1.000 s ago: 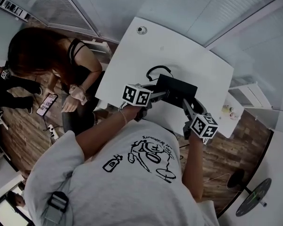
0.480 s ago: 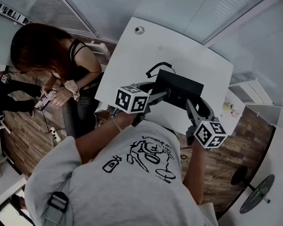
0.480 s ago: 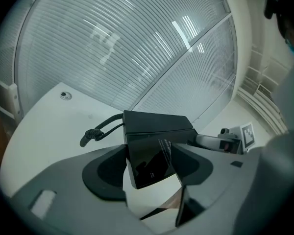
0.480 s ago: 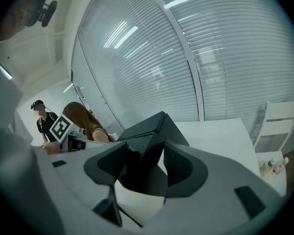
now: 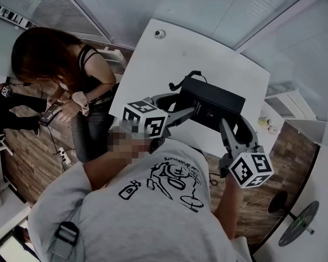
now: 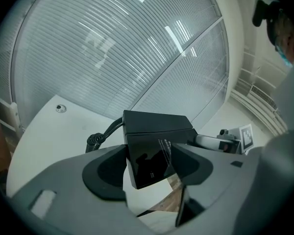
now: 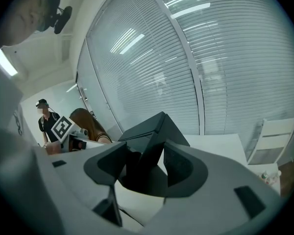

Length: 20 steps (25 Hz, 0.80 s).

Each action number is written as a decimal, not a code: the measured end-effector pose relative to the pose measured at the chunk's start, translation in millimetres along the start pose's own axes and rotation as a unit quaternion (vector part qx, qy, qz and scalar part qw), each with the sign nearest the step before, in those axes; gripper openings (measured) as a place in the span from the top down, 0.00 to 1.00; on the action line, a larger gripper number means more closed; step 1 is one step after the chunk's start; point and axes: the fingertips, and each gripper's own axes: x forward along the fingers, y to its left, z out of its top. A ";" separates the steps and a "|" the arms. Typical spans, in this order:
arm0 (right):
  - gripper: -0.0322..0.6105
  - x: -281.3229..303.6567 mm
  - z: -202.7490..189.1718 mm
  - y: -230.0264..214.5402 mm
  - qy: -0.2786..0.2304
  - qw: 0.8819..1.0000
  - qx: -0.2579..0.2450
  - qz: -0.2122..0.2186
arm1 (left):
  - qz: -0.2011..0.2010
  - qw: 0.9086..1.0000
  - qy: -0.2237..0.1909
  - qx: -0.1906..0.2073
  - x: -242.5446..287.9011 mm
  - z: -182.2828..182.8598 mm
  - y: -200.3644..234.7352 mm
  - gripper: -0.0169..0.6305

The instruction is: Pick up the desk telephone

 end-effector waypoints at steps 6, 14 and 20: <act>0.59 -15.7 20.7 15.9 -0.018 1.000 -0.009 -0.004 | -0.002 0.999 -0.024 0.021 -18.8 17.9 -18.9 0.54; 0.61 -19.0 26.5 17.2 -0.023 1.000 -0.010 -0.003 | -0.003 0.999 -0.030 0.018 -20.9 21.9 -23.2 0.54; 0.61 -17.3 25.3 17.4 -0.023 1.000 -0.007 -0.002 | -0.006 1.000 -0.027 0.015 -20.3 19.7 -20.9 0.54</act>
